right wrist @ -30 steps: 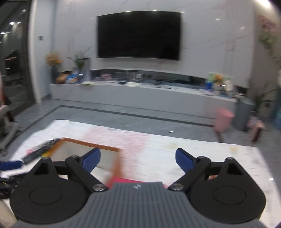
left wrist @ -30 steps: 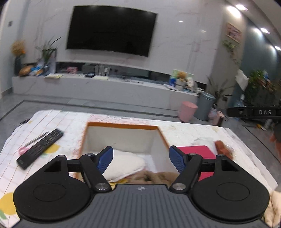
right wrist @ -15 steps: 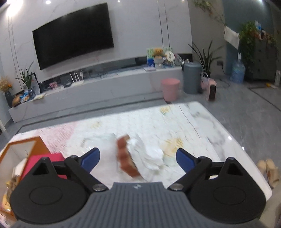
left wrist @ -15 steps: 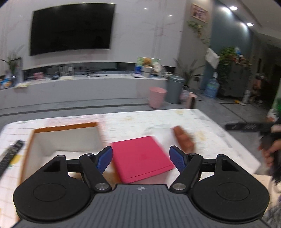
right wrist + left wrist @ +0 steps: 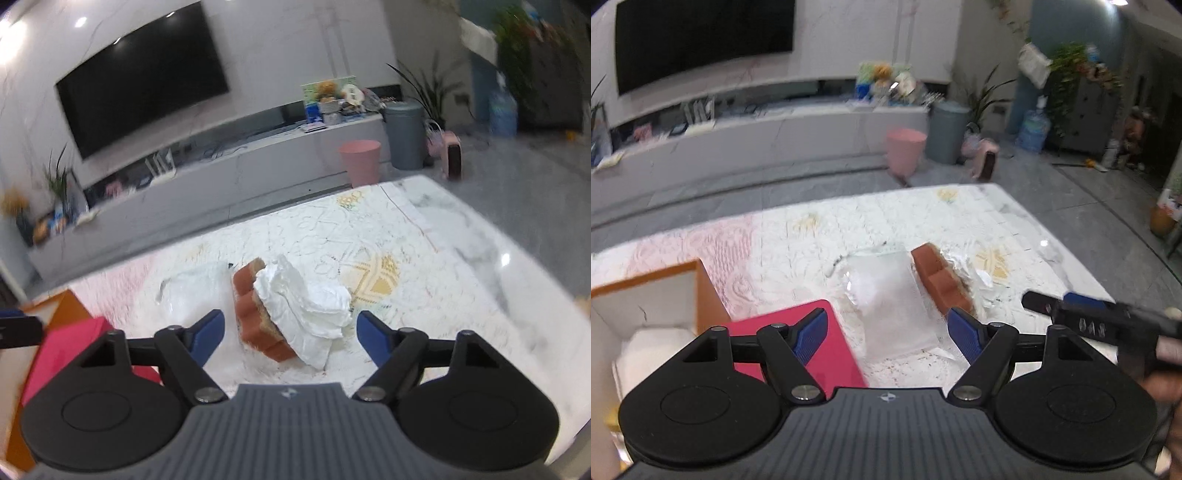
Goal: Organize soft objects
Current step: 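Withdraw both tools from the orange box back over the bed, then grasp the clear plastic mesh bag with the left tool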
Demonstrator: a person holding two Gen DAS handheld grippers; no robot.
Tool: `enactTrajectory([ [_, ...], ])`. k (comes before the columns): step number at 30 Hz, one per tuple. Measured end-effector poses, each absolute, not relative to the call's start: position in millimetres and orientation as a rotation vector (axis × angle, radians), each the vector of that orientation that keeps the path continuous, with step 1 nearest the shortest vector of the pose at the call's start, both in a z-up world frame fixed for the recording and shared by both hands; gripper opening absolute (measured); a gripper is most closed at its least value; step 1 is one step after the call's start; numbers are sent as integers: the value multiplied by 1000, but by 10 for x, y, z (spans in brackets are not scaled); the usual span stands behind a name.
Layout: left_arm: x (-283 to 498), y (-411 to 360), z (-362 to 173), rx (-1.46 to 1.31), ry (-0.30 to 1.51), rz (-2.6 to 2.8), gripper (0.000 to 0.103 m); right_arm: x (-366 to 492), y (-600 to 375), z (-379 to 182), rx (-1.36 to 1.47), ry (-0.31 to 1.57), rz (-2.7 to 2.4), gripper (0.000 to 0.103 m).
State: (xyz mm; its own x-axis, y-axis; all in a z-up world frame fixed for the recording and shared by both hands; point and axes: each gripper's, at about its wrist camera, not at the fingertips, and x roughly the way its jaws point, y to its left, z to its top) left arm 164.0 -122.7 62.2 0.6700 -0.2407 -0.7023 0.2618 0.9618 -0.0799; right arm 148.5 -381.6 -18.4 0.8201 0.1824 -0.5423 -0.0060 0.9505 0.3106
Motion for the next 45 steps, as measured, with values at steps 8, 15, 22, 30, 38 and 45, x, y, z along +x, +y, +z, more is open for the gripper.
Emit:
enactTrajectory([
  [8, 1936, -1863, 201, 77, 769, -179, 88, 1589, -4030, -362, 302, 644, 29, 73],
  [15, 2077, -2261, -170, 147, 693, -115, 88, 1654, -4290, -404, 390, 640, -14, 73],
  [22, 2150, -2400, -449, 220, 663, -24, 88, 1661, -4380, -399, 392, 642, -39, 73],
  [30, 2088, -2198, -418, 104, 627, -25, 91, 1656, -4388, -372, 360, 578, -114, 73],
  [38, 1896, -2141, -461, 73, 515, 178, 87, 1720, -4245, -521, 319, 637, -96, 71],
  [45, 2209, -2061, -618, 24, 591, 208, 87, 1733, -4122, -548, 265, 648, -66, 71],
])
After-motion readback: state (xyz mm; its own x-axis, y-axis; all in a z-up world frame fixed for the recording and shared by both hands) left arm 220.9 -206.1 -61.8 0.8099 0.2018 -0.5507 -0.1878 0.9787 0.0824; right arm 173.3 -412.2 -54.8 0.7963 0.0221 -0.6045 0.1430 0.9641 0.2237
